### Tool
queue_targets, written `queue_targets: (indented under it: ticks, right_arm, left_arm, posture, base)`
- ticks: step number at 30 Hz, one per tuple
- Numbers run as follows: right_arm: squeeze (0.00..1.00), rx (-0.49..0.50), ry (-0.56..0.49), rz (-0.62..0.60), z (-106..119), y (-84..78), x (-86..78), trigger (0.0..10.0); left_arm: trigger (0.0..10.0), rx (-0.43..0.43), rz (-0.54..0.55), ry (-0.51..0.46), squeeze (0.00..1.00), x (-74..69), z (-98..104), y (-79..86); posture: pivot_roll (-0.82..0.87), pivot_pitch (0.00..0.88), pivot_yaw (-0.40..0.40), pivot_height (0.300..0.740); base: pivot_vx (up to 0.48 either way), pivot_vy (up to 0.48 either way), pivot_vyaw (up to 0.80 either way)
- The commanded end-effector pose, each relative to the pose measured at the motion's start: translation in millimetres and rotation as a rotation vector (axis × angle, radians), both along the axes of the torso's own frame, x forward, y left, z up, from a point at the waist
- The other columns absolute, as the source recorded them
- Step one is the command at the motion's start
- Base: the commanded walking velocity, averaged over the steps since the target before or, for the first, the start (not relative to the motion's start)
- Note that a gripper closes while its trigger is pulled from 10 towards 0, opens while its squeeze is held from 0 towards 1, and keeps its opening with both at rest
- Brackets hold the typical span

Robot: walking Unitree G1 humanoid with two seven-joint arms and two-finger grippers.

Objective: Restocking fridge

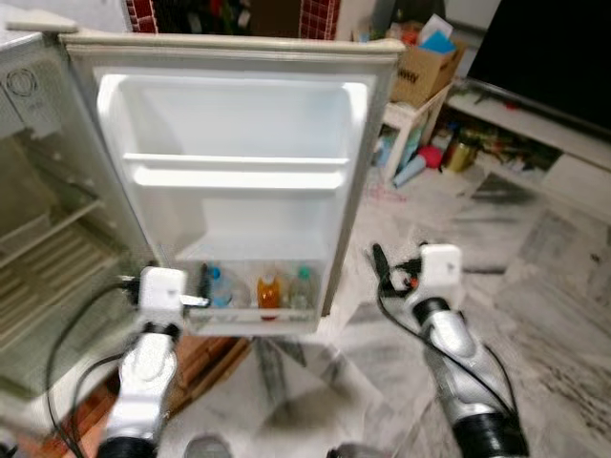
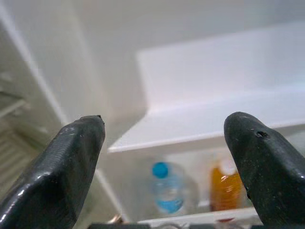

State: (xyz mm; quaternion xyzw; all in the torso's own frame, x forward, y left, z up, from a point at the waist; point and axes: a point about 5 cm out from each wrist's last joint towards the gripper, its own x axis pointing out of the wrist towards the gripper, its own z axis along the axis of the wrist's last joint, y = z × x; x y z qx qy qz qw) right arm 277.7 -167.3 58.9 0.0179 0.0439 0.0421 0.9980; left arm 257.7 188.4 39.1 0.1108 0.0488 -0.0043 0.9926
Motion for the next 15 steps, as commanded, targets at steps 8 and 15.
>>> queue_targets:
  ticks: [8, 15]
  right_arm:
    - [0.0, 0.014, -0.063, 0.037, 13.6, 12.0, 11.7, 10.0]
    - [0.0, -0.005, -0.092, 0.062, 18.9, 14.9, 14.8, 10.0]
  left_arm:
    - [10.0, 0.018, 0.018, 0.005, 0.0, 0.9, 0.6, 12.1]
    - [10.0, 0.019, 0.015, 0.004, 0.0, 2.7, 1.1, 12.0]
  posture:
    - [0.01, 0.0, -0.041, 0.74]
    - [0.02, 0.0, -0.035, 0.74]
  base:
    - [0.0, -0.48, 0.8]
    - [0.0, -0.48, 0.79]
